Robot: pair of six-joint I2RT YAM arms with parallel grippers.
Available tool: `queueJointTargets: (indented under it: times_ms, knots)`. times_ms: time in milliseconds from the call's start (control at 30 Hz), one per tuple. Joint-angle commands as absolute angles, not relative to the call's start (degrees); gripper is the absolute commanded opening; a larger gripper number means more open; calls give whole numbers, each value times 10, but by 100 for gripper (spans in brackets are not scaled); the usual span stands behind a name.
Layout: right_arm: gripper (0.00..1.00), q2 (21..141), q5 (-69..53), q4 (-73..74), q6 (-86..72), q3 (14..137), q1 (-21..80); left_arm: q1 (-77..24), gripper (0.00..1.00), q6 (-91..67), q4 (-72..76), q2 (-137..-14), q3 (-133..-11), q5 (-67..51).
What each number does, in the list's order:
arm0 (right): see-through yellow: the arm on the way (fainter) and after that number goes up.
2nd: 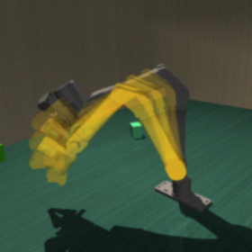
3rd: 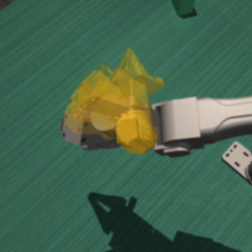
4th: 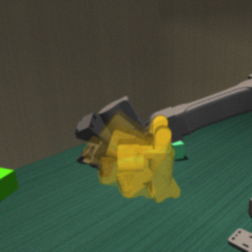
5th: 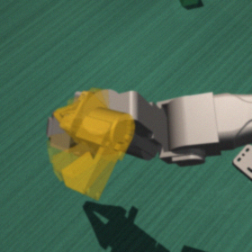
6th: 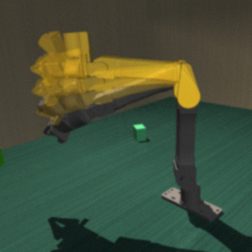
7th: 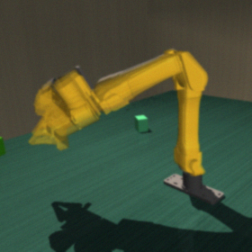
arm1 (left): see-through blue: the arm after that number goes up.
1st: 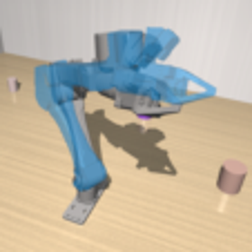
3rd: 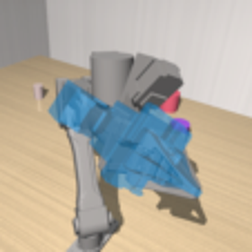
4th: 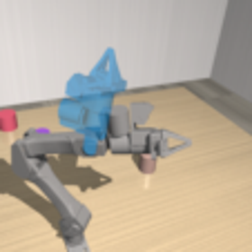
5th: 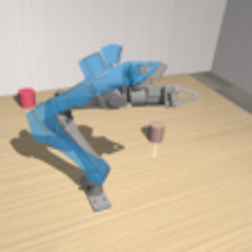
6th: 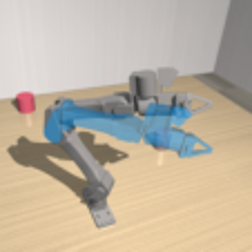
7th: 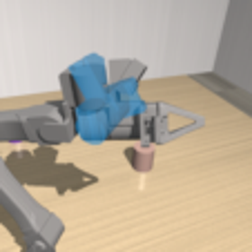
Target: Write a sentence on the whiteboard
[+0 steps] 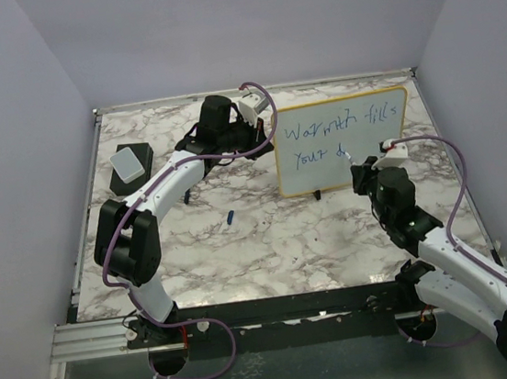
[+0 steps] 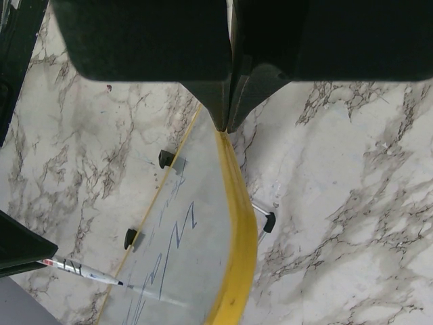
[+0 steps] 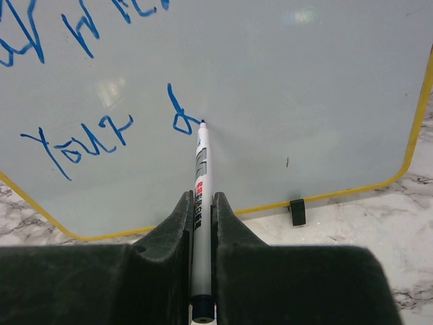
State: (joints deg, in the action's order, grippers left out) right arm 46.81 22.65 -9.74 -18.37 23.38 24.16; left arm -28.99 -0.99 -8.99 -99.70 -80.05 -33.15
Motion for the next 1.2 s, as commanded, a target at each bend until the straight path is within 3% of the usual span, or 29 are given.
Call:
queueJointTargets:
  times_ms: [0, 1167]
  knots:
    - [1, 428, 225, -87, -178, 225, 238, -292, 0, -5, -87, -975, -811, -343]
    - [1, 482, 273, -125, -149, 257, 238, -292, 0, -4, -87, -971, -810, -345]
